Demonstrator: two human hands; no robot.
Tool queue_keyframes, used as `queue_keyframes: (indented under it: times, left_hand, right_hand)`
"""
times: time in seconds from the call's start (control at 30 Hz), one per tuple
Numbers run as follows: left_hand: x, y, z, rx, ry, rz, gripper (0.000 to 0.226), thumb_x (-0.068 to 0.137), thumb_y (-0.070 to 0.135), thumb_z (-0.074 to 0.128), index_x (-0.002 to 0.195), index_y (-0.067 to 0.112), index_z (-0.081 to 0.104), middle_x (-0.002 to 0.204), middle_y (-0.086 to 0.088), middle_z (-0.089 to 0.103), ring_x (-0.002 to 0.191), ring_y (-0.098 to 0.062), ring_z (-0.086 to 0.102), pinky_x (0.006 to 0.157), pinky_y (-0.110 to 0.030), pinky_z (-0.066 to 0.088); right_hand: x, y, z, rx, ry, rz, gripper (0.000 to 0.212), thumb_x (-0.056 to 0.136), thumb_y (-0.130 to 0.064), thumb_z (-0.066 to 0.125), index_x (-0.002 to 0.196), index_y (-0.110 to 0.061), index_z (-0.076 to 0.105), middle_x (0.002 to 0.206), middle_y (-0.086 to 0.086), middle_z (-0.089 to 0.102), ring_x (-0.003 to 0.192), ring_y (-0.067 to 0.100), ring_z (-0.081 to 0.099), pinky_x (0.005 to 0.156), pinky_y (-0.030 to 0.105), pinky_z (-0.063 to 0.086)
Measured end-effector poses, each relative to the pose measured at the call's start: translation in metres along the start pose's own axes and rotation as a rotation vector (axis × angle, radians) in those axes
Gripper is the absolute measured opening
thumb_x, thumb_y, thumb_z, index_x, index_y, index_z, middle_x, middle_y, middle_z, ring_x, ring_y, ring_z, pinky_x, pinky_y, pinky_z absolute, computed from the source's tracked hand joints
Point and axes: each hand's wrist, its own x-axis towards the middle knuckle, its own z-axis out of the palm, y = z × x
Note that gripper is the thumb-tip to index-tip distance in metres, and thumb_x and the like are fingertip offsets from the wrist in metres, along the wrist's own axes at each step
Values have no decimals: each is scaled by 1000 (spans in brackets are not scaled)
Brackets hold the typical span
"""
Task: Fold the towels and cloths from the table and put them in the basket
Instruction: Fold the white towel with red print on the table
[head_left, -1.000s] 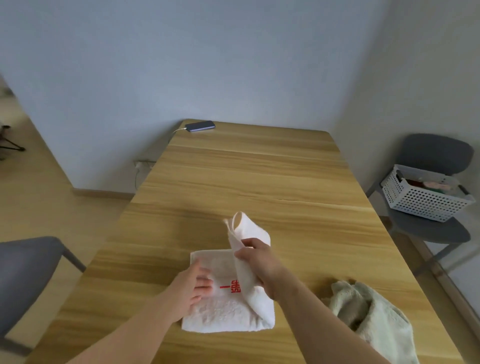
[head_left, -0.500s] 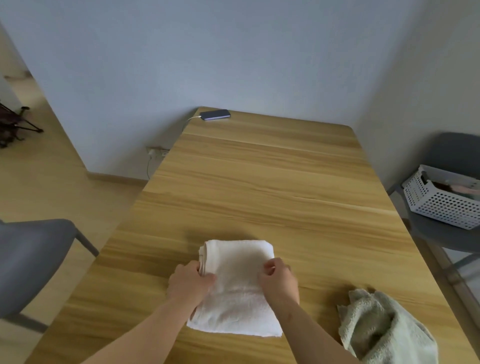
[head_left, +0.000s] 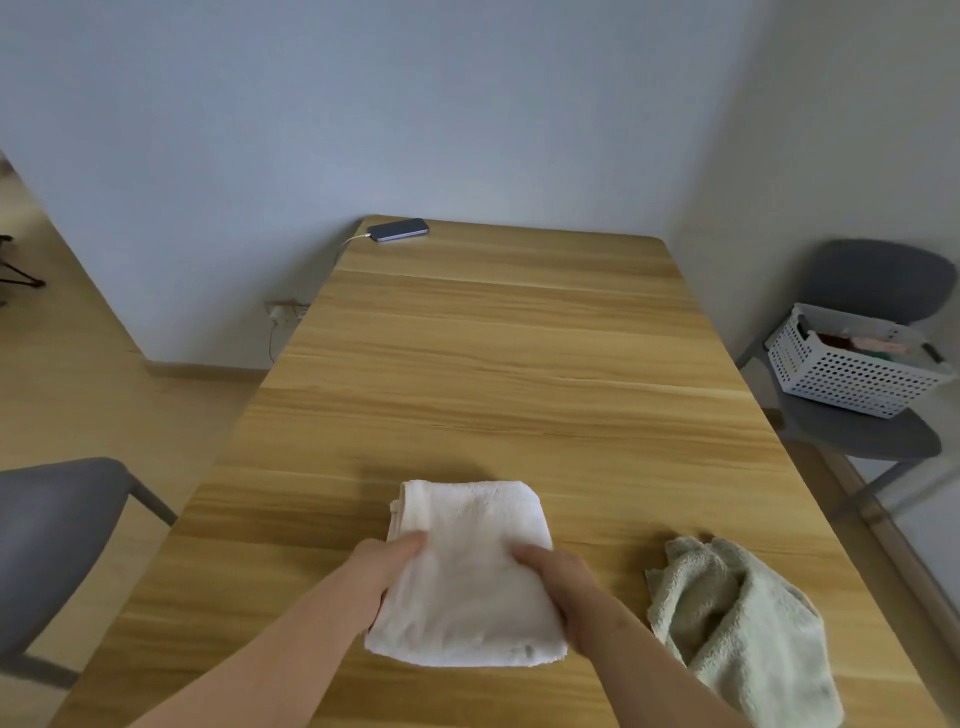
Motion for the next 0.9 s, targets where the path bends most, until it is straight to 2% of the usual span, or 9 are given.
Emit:
queue_keyframes:
  times: [0.13,0.2,0.3,0.37,0.43,0.57,0.67,0.8,0.9]
  left_hand:
    - [-29,7,12,-5,-150,78,39,94,40,51,107,5,63,99,-14,70,91,-30,67,79,-41,54]
    - [-44,14,26,60,-167,144,39,95,41,49,108,7,62,97,-12,70,87,-28,68,69,-36,54]
    - [-61,22,56,127,-218,225,41,93,41,51,113,7,61,97,-14,71,82,-28,70,65,-33,55]
    - [-77,22,82,130,-260,242,34,93,37,53,106,7,63,87,-13,71,68,-24,70,53,-29,54]
    - [-93,19,110,139,-294,250,29,94,35,52,100,9,62,81,-11,70,59,-22,68,46,-25,52]
    - [-114,20,174,175,-359,283,30,94,36,51,100,9,62,74,-11,71,65,-24,67,54,-29,52]
    - [-131,18,243,206,-417,279,33,94,38,52,97,7,64,65,-11,71,69,-25,66,59,-31,50]
    - [-150,11,362,250,-459,342,31,93,34,54,101,6,63,80,-13,69,69,-25,65,62,-31,52]
    - [-167,2,459,258,-496,356,26,94,30,54,96,5,62,77,-12,69,62,-23,66,57,-28,51]
  right_hand:
    - [-33,1,-25,171,-63,40,37,83,-32,67,108,-4,63,99,16,73,92,33,69,80,43,56]
    - [-49,2,-41,208,-34,-15,38,85,-31,65,111,-5,62,100,16,73,93,33,69,78,42,57]
    - [-76,10,-73,257,41,-106,33,88,-28,61,114,-8,59,104,15,71,92,33,68,67,38,57]
    - [-95,18,-98,267,100,-146,30,89,-28,60,113,-10,59,104,15,70,90,32,68,61,35,56]
    - [-108,28,-125,252,154,-195,30,89,-28,60,112,-10,60,102,14,70,92,31,68,67,35,56]
    - [-131,46,-183,263,236,-280,15,90,-24,59,103,-15,59,99,12,70,88,27,68,66,31,54]
    - [-147,64,-244,309,302,-300,22,91,-24,58,107,-9,58,101,13,69,84,24,67,62,28,51]
    - [-162,94,-355,330,379,-299,21,91,-25,58,105,-9,60,99,13,70,84,26,68,65,30,53]
    - [-174,113,-450,364,411,-305,16,90,-23,59,100,-10,59,96,12,70,81,26,67,63,29,52]
